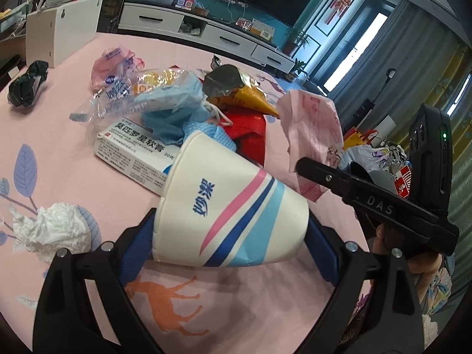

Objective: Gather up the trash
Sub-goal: 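Grasp the striped paper cup with the left tool while the right tool grasps the pink bag, then lift the cup and pink bag and carry both over the black bin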

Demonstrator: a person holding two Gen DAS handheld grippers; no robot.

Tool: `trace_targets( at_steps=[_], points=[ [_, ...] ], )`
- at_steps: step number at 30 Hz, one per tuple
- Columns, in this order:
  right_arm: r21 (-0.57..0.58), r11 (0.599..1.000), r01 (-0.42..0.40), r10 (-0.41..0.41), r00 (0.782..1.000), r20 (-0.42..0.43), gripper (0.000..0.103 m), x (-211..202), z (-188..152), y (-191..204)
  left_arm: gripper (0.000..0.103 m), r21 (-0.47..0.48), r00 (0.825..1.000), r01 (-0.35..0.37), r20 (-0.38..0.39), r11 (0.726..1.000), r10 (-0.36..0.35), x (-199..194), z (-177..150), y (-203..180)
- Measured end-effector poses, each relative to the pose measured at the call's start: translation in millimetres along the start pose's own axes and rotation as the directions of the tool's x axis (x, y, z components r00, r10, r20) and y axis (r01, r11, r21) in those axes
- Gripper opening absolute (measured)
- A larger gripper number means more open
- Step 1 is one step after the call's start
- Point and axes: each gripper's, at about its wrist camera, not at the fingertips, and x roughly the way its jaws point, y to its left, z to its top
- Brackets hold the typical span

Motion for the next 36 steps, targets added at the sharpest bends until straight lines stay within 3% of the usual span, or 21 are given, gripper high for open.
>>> trace_targets(
  at_steps=[6, 11, 16, 21, 29, 36],
  points=[
    [0.000, 1.000, -0.007, 0.007, 0.998, 0.061, 0.043, -28, 3, -5, 0.092, 0.011, 0.999, -0.026, 0.046, 1.000, 0.025, -16, 10, -17],
    [0.048, 0.997, 0.065, -0.071, 0.986, 0.153, 0.043, -66, 9, -31, 0.092, 0.058, 0.996, -0.059, 0.070, 0.997, 0.055, -19, 18, -47],
    [0.139, 0.984, 0.116, -0.144, 0.966, 0.215, 0.043, -98, 11, -70, 0.089, 0.148, 0.997, -0.039, 0.078, 0.988, 0.027, -13, 21, -93],
    [0.226, 0.965, 0.132, -0.192, 0.944, 0.268, 0.043, -127, 9, -108, 0.088, 0.186, 0.997, 0.035, 0.057, 0.982, -0.047, 1, 25, -135],
    [0.360, 0.915, 0.184, -0.293, 0.915, 0.277, 0.043, -150, -4, -163, 0.087, 0.256, 0.993, 0.115, 0.005, 0.960, -0.121, 39, 24, -206],
    [0.492, 0.837, 0.241, -0.398, 0.884, 0.246, 0.043, -168, -22, -216, 0.087, 0.319, 0.981, 0.195, -0.046, 0.928, -0.190, 74, 24, -255]
  ],
)
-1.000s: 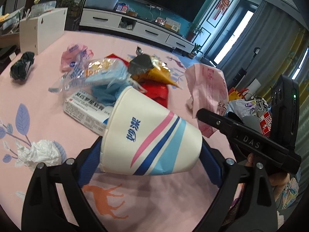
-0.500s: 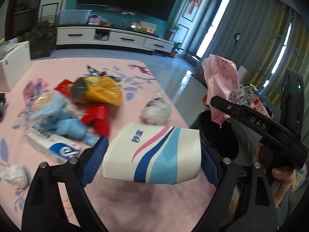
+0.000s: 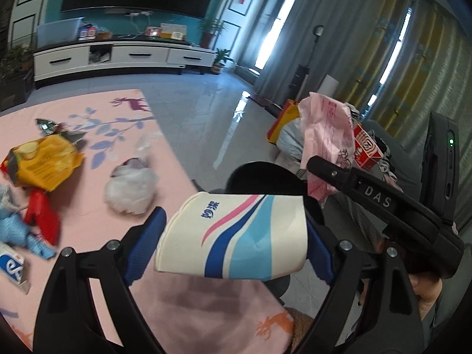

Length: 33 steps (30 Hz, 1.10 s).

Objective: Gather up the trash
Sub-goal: 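Lift the cup and pink bag and carry both over the black bin, then open the left tool over the bin while the right tool releases the pink bag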

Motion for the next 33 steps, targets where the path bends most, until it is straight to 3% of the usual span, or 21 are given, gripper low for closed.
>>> trace_targets(
  at_steps=[6, 13, 19, 23, 33],
  points=[
    [0.086, 0.995, 0.050, -0.049, 0.999, -0.008, 0.044, 7, 1, -29, 0.087, 0.009, 0.996, 0.069, -0.061, 0.998, -0.069, 45, 1, -20],
    [0.189, 0.976, 0.108, -0.097, 0.993, -0.070, 0.044, 24, -1, -70, 0.087, -0.012, 0.972, 0.184, -0.149, 0.983, -0.184, 98, -4, -40],
    [0.248, 0.962, 0.116, -0.082, 0.986, -0.143, 0.044, 43, -5, -91, 0.087, -0.017, 0.960, 0.206, -0.188, 0.978, -0.206, 127, -5, -48],
    [0.259, 0.953, 0.158, -0.116, 0.978, -0.172, 0.044, 51, -6, -96, 0.087, -0.038, 0.953, 0.202, -0.224, 0.979, -0.206, 141, -10, -47],
    [0.280, 0.941, 0.188, -0.117, 0.960, -0.253, 0.044, 76, -11, -106, 0.087, -0.061, 0.950, 0.178, -0.248, 0.982, -0.187, 159, -11, -44]
  ],
)
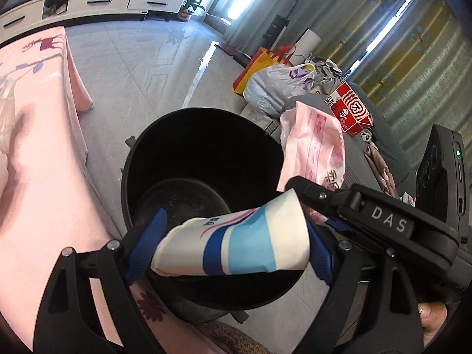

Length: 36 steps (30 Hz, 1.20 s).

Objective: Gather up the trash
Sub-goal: 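Open the left tool over the bin while the right tool releases the pink bag, then grasp the crumpled white tissue with the left tool while the right tool grasps the white plastic bag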

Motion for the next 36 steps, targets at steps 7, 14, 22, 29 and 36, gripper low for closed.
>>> trace_targets(
  at_steps=[7, 14, 22, 29, 36],
  points=[
    [0.004, 1.000, 0.022, -0.022, 1.000, 0.001, 0.052, -2, 0, -2, 0.092, -0.017, 1.000, 0.006, -0.014, 1.000, -0.006, 5, 2, 1],
    [0.005, 1.000, 0.018, -0.019, 0.999, 0.030, 0.076, -11, -1, -1, 0.100, -0.055, 0.999, 0.041, 0.008, 0.998, -0.040, -11, 2, 9],
    [-0.058, 0.998, 0.018, -0.014, 0.998, 0.069, 0.082, -24, -7, 22, 0.100, -0.070, 0.997, 0.010, 0.073, 0.997, -0.005, -57, -4, 24],
    [-0.188, 0.982, -0.034, 0.054, 0.993, 0.101, 0.088, -37, -23, 69, 0.100, -0.098, 0.970, -0.165, 0.162, 0.981, 0.179, -120, -22, 46],
    [-0.346, 0.936, -0.067, 0.102, 0.991, 0.083, 0.089, -38, -52, 130, 0.100, -0.126, 0.896, -0.355, 0.239, 0.926, 0.376, -199, -52, 79]
  ],
)
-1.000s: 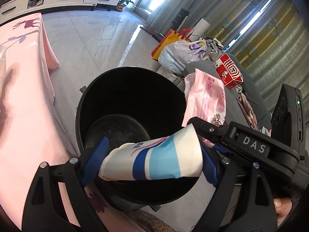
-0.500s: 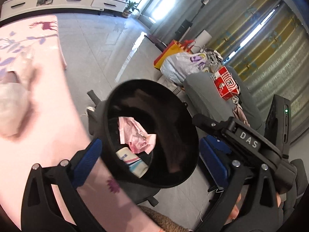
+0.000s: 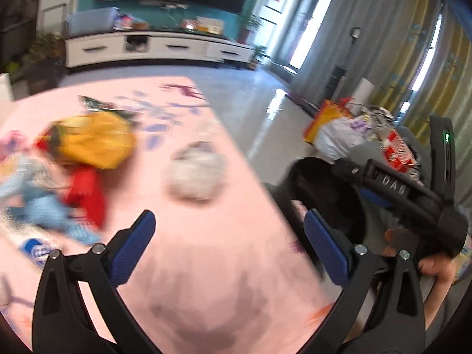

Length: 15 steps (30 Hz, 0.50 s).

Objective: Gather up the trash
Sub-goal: 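Grasp the crumpled white tissue with the left tool while the right tool grasps the white plastic bag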

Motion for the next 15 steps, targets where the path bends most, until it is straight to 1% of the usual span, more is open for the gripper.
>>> trace_targets(
  at_steps=[2, 3, 4, 6, 7, 9, 10, 11, 12, 13, 14, 15],
  points=[
    [-0.041, 0.999, -0.017, 0.018, 1.000, 0.005, 0.089, 0, -3, 20, 0.100, -0.044, 0.998, -0.051, 0.020, 0.998, 0.052, -19, -3, 27],
    [-0.057, 0.998, -0.021, 0.022, 1.000, 0.006, 0.089, 1, -5, 27, 0.100, -0.064, 0.997, -0.065, 0.025, 0.996, 0.067, -26, -5, 38],
    [-0.077, 0.997, -0.027, 0.027, 1.000, 0.009, 0.089, 1, -8, 37, 0.100, -0.093, 0.995, -0.092, 0.028, 0.991, 0.095, -35, -8, 54],
    [-0.122, 0.992, -0.044, 0.046, 0.999, 0.010, 0.089, 4, -14, 58, 0.100, -0.113, 0.988, -0.148, 0.024, 0.983, 0.151, -50, -15, 82],
    [-0.145, 0.988, -0.057, 0.058, 0.998, 0.005, 0.089, 6, -17, 68, 0.100, -0.132, 0.977, -0.205, 0.025, 0.970, 0.210, -60, -20, 97],
    [-0.190, 0.978, -0.089, 0.088, 0.996, -0.017, 0.089, 11, -24, 86, 0.100, -0.170, 0.961, -0.264, 0.036, 0.949, 0.274, -74, -29, 121],
    [-0.217, 0.970, -0.109, 0.104, 0.994, -0.034, 0.089, 15, -28, 95, 0.100, -0.205, 0.951, -0.291, 0.039, 0.934, 0.305, -82, -37, 137],
    [-0.243, 0.961, -0.130, 0.120, 0.991, -0.058, 0.089, 22, -32, 106, 0.100, -0.234, 0.945, -0.307, 0.038, 0.923, 0.324, -87, -42, 148],
    [-0.252, 0.958, -0.136, 0.122, 0.990, -0.072, 0.089, 26, -36, 112, 0.100, -0.273, 0.939, -0.322, 0.030, 0.906, 0.343, -93, -49, 164],
    [-0.266, 0.955, -0.135, 0.116, 0.989, -0.088, 0.089, 32, -40, 119, 0.100, -0.294, 0.935, -0.333, 0.021, 0.896, 0.354, -95, -53, 175],
    [-0.284, 0.951, -0.126, 0.103, 0.990, -0.094, 0.089, 37, -44, 126, 0.100, -0.313, 0.927, -0.353, 0.010, 0.882, 0.375, -99, -58, 186],
    [-0.300, 0.947, -0.116, 0.091, 0.991, -0.095, 0.089, 40, -49, 131, 0.100, -0.330, 0.914, -0.384, -0.001, 0.862, 0.406, -102, -63, 198]
  ],
)
